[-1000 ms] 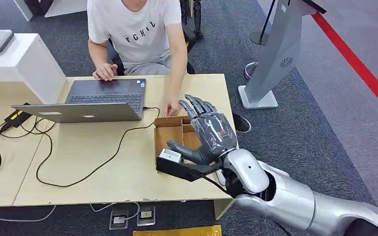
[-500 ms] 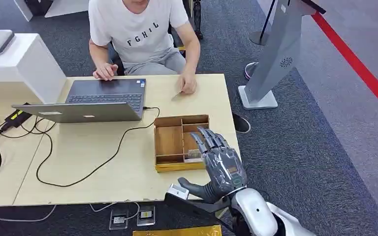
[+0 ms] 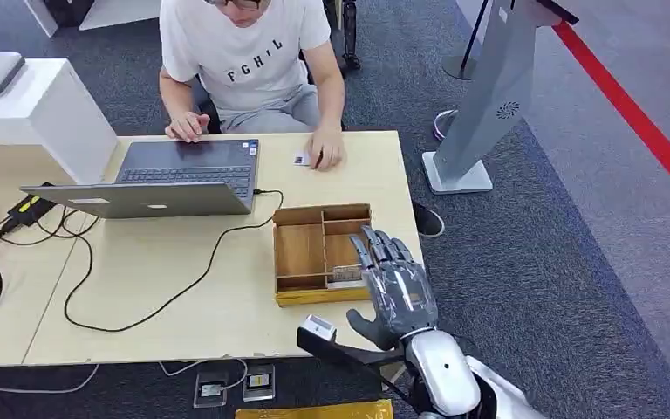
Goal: Pass the card to the sensor for recognition and then transmit it.
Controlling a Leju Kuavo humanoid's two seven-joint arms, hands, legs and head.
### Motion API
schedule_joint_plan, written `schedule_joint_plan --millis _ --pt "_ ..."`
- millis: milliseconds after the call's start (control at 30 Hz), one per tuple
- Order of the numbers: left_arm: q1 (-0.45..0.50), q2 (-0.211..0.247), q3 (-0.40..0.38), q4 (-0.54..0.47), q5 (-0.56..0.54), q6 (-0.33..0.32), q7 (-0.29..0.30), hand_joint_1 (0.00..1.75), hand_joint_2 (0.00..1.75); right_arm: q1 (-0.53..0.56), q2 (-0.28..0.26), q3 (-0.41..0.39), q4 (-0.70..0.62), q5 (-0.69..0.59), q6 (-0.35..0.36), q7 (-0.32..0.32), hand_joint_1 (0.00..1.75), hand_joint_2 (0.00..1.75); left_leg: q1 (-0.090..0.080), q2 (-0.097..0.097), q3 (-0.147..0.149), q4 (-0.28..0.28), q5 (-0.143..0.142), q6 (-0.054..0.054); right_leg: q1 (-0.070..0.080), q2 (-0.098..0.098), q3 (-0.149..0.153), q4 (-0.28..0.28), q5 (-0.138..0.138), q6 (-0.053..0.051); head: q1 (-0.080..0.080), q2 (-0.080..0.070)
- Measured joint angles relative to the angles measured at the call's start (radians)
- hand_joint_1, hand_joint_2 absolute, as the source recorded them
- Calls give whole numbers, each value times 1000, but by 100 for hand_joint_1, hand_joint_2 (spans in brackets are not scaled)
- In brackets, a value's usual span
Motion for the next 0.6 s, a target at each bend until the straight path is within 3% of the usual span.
schedule_joint_plan --millis 600 --pt "-2 0 0 0 -11 -9 -6 0 0 -50 94 -13 135 -25 18 -44 0 175 0 0 0 0 0 0 0 0 0 0 0 0 0 0"
